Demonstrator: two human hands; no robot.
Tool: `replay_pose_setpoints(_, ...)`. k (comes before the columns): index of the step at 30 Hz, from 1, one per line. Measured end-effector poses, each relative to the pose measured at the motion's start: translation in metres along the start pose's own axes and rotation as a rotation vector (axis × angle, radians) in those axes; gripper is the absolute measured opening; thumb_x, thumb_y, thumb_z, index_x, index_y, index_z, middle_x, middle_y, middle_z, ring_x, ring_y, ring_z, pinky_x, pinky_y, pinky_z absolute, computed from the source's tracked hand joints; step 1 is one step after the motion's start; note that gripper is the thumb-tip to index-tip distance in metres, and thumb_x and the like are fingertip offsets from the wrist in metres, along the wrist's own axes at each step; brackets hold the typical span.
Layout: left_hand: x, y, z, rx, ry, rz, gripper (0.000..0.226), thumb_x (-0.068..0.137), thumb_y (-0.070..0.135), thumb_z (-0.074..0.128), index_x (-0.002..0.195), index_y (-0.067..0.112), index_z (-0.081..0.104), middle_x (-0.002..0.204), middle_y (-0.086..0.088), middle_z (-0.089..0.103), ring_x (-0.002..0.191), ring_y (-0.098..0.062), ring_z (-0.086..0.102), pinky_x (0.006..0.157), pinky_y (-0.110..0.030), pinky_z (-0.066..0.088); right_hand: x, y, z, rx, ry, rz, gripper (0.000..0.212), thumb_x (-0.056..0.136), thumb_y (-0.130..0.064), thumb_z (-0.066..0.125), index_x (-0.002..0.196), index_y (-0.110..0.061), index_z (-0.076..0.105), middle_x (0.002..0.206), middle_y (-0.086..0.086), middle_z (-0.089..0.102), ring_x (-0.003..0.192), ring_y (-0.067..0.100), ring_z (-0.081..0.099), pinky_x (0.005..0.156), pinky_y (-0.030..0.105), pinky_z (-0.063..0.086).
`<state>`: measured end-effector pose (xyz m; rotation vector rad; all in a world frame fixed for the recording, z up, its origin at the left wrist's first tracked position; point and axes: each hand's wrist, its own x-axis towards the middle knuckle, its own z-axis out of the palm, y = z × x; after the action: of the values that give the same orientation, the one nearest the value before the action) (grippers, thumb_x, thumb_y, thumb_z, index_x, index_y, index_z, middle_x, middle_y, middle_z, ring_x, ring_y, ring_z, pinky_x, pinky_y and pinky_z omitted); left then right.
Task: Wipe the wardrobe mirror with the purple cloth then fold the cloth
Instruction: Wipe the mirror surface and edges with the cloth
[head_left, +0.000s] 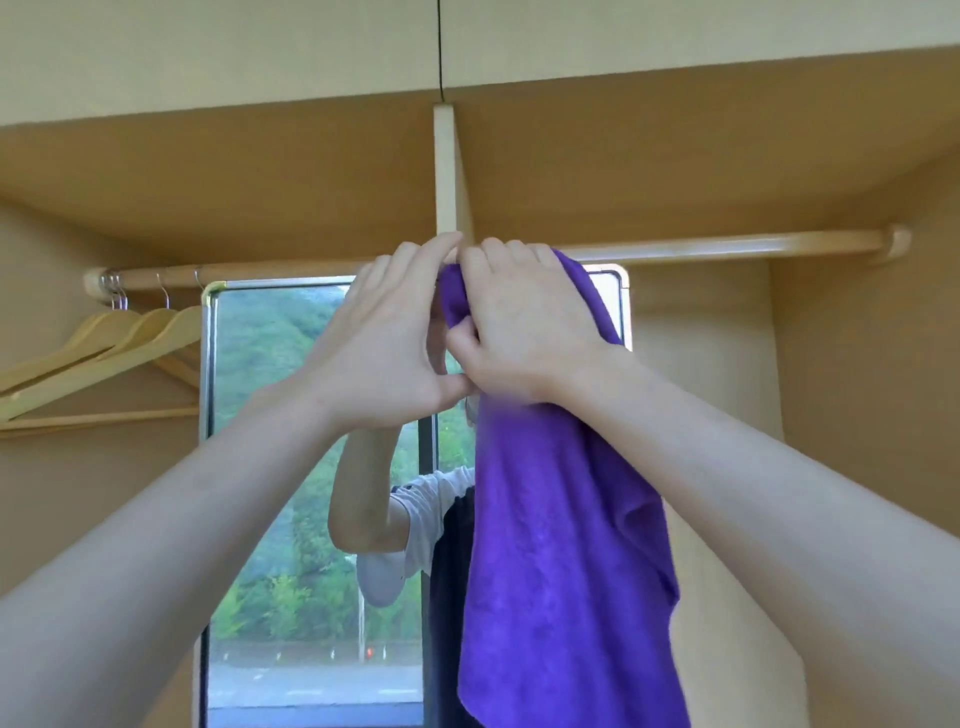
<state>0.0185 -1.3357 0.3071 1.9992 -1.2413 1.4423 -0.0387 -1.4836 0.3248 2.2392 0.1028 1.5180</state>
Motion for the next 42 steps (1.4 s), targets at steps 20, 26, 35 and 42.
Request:
replay_pose_setpoints(20,-0.004,0.049,0.035,0.263,-0.036,0.080,0.082,0.082,0.048,0.053,0.157,0.032,0.021,0.166,-0.009,0.017,0.151,-0.035,0.012,0.119,-0.064,0.008,-0.132,-0.003,0.051,0.708,0.328,0.588,0.072,0.101,-0.028,0.033,0.165,-0.020,0.004,0.170,-0.005,0.017,0.135,-0.007,0.026,0.095,0.017,0.030)
replay_pose_setpoints(26,-0.006,0.049,0.045,0.314,-0.062,0.081,0.084,0.087,0.059,0.046,0.159,0.035,0.012,0.170,-0.009,-0.002,0.154,-0.038,-0.005,0.120,-0.064,0.000,-0.217,-0.047,0.076,0.752,0.253,0.677,0.070,0.103,-0.028,0.033,0.164,-0.037,0.000,0.169,-0.014,0.017,0.138,-0.026,0.014,0.096,-0.011,0.018)
replay_pose_setpoints(35,-0.093,0.070,0.076,0.387,-0.160,0.072,0.119,0.066,0.088,0.057,0.161,0.036,0.007,0.170,-0.007,-0.007,0.154,-0.040,-0.009,0.115,-0.073,0.006,-0.296,-0.088,0.093,0.891,0.163,0.819,0.074,0.102,-0.025,0.038,0.159,-0.055,0.002,0.162,-0.018,0.030,0.141,-0.004,0.040,0.105,0.000,0.030)
replay_pose_setpoints(42,-0.092,0.068,0.077,0.394,-0.190,0.068,0.123,0.062,0.090,0.059,0.161,0.035,0.008,0.170,-0.011,-0.007,0.153,-0.043,-0.008,0.113,-0.076,0.005,-0.251,-0.054,0.090,0.937,0.282,0.710,0.063,0.105,-0.015,0.041,0.164,-0.016,0.019,0.148,-0.043,0.019,0.135,-0.029,0.022,0.104,-0.005,0.019)
